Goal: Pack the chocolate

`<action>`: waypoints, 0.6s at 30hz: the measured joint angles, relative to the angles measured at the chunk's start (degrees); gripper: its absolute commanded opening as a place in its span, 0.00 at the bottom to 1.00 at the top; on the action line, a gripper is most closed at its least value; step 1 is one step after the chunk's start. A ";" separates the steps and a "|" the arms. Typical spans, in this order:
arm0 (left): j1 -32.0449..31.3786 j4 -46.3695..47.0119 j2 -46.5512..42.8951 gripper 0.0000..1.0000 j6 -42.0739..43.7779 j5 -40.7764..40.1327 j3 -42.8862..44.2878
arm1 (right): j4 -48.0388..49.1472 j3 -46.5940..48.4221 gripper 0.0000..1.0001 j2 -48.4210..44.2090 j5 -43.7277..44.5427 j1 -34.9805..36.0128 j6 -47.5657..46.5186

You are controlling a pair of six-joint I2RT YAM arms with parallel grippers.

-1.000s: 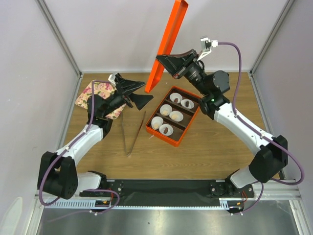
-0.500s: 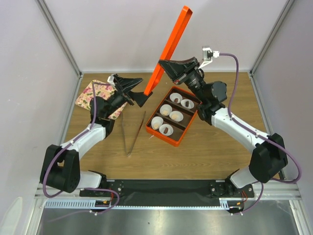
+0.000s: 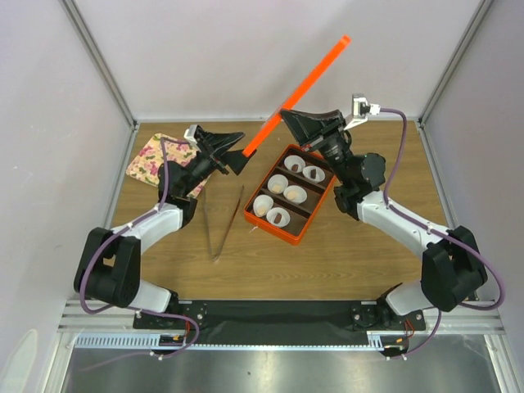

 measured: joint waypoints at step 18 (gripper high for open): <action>-0.20 1.62 3.26 0.45 -0.85 -2.23 1.05 | 0.52 -12.13 0.00 -5.01 -7.26 -6.69 3.58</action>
